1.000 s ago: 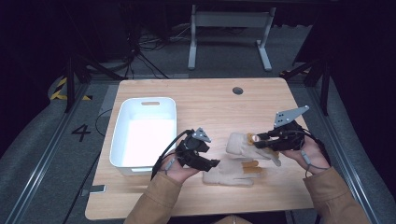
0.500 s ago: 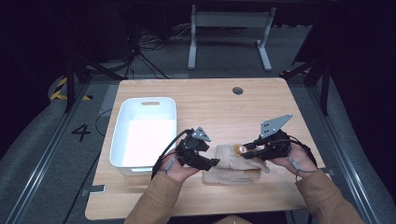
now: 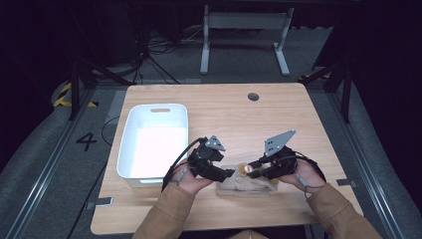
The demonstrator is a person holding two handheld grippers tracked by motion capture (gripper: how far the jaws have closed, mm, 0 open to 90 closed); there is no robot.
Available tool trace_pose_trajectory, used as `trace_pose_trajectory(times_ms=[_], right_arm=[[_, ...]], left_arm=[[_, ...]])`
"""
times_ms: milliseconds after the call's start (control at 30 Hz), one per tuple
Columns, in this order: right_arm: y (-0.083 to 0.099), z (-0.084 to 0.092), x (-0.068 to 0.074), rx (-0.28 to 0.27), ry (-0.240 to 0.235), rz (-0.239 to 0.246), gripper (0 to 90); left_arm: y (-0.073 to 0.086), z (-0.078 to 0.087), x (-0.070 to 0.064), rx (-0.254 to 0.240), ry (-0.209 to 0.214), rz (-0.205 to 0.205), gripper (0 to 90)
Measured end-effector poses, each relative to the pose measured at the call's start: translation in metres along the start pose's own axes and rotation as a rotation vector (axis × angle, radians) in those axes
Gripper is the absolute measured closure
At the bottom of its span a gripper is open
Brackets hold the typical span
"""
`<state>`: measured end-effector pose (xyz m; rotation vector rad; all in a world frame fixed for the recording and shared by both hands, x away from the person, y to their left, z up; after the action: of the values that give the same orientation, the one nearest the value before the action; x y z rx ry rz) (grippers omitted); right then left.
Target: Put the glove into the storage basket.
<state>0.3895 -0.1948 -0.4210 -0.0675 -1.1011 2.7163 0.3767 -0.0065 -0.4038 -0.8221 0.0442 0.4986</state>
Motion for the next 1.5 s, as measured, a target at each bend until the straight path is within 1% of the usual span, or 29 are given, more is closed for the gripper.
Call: trace_pose_trajectory(times_ms=[100, 167, 233, 367, 400, 467, 500, 567, 600, 633, 667, 733, 767, 800, 867, 933, 1067, 1133, 1167, 1200, 1233, 1300, 1400, 1467, 1500], right_arm=[[0.003, -0.006, 0.001, 0.008, -0.016, 0.002, 67.4], [0.006, -0.011, 0.001, 0.030, -0.019, 0.008, 67.2], [0.008, -0.013, 0.001, 0.041, -0.031, 0.003, 67.1], [0.013, -0.017, 0.001, 0.077, -0.036, 0.001, 66.7], [0.014, -0.018, 0.000, 0.081, -0.028, 0.001, 66.6], [0.015, -0.018, 0.000, 0.091, -0.030, -0.003, 66.2], [0.016, -0.020, 0.000, 0.096, -0.022, -0.002, 65.5], [0.018, -0.022, -0.001, 0.114, -0.017, -0.009, 61.7], [0.019, -0.023, -0.001, 0.118, -0.012, -0.009, 57.5], [0.019, -0.024, -0.001, 0.114, 0.001, -0.004, 49.7], [0.019, -0.024, -0.001, 0.104, 0.012, -0.011, 44.4], [0.017, -0.022, -0.001, 0.089, 0.014, -0.019, 44.6], [0.017, -0.019, -0.001, 0.082, 0.017, -0.013, 44.0], [0.016, -0.018, 0.000, 0.075, 0.026, -0.016, 44.1], [0.014, -0.012, 0.000, 0.053, 0.036, -0.018, 44.0], [0.012, -0.006, -0.001, 0.028, 0.052, -0.030, 44.1], [0.009, 0.009, -0.004, -0.035, 0.104, -0.060, 44.8], [0.009, 0.017, -0.005, -0.061, 0.131, -0.080, 45.8], [0.008, 0.023, -0.007, -0.084, 0.149, -0.095, 46.4], [0.008, 0.026, -0.008, -0.098, 0.162, -0.103, 48.1], [0.009, 0.033, -0.011, -0.114, 0.181, -0.129, 53.0], [0.009, 0.043, -0.015, -0.135, 0.224, -0.165, 53.1], [0.012, 0.056, -0.020, -0.178, 0.268, -0.198, 51.9], [0.015, 0.066, -0.025, -0.207, 0.307, -0.238, 51.8], [0.017, 0.070, -0.026, -0.218, 0.317, -0.257, 52.0]], left_arm=[[0.000, 0.000, 0.000, -0.003, 0.002, 0.003, 36.6], [0.000, 0.000, 0.001, -0.002, 0.000, 0.001, 36.6], [0.000, -0.001, 0.000, -0.001, 0.001, 0.001, 36.5], [-0.001, -0.002, 0.000, 0.002, 0.004, -0.005, 36.2], [-0.001, -0.002, 0.000, 0.006, 0.005, -0.007, 36.2], [-0.001, -0.003, -0.001, 0.007, 0.007, -0.008, 36.1], [-0.001, -0.004, -0.001, 0.008, 0.007, -0.007, 36.0], [-0.001, -0.005, 0.000, 0.014, 0.005, -0.011, 35.9], [-0.001, -0.006, 0.000, 0.018, 0.003, -0.016, 35.6], [-0.001, -0.006, 0.001, 0.023, -0.001, -0.018, 35.2], [-0.001, -0.007, 0.001, 0.023, -0.003, -0.019, 34.7], [-0.002, -0.007, 0.001, 0.019, 0.001, -0.013, 32.4], [-0.003, -0.007, 0.001, 0.017, 0.000, -0.012, 30.9], [-0.003, -0.007, 0.001, 0.015, 0.002, -0.012, 29.6], [-0.005, -0.008, 0.001, 0.013, 0.015, -0.011, 26.8], [-0.006, -0.008, 0.001, 0.013, 0.019, -0.015, 24.5], [-0.009, -0.008, 0.000, 0.004, 0.019, -0.022, 17.6], [-0.010, -0.009, 0.000, 0.001, 0.019, -0.025, 15.5], [-0.010, -0.009, 0.000, 0.002, 0.020, -0.024, 14.9], [-0.010, -0.009, 0.000, 0.004, 0.023, -0.026, 14.6], [-0.011, -0.009, 0.000, 0.005, 0.023, -0.027, 14.3], [-0.011, -0.009, 0.000, 0.003, 0.024, -0.025, 13.6], [-0.013, -0.008, 0.001, -0.010, 0.022, -0.023, 11.9], [-0.014, -0.008, 0.001, -0.020, 0.019, -0.022, 11.7], [-0.014, -0.008, 0.001, -0.021, 0.019, -0.022, 11.6]])
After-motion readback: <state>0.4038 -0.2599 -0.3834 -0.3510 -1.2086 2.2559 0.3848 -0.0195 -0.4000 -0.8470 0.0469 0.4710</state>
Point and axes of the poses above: each handheld gripper's, and its own axes: z roughly backward along the jaws, y roughly out of its underside, x roughly to its left, the point moved 5 cm from there along -z, roughly forward along the jaws, and after that the axes turned 4 degrees about y, right-handed, at the moved point
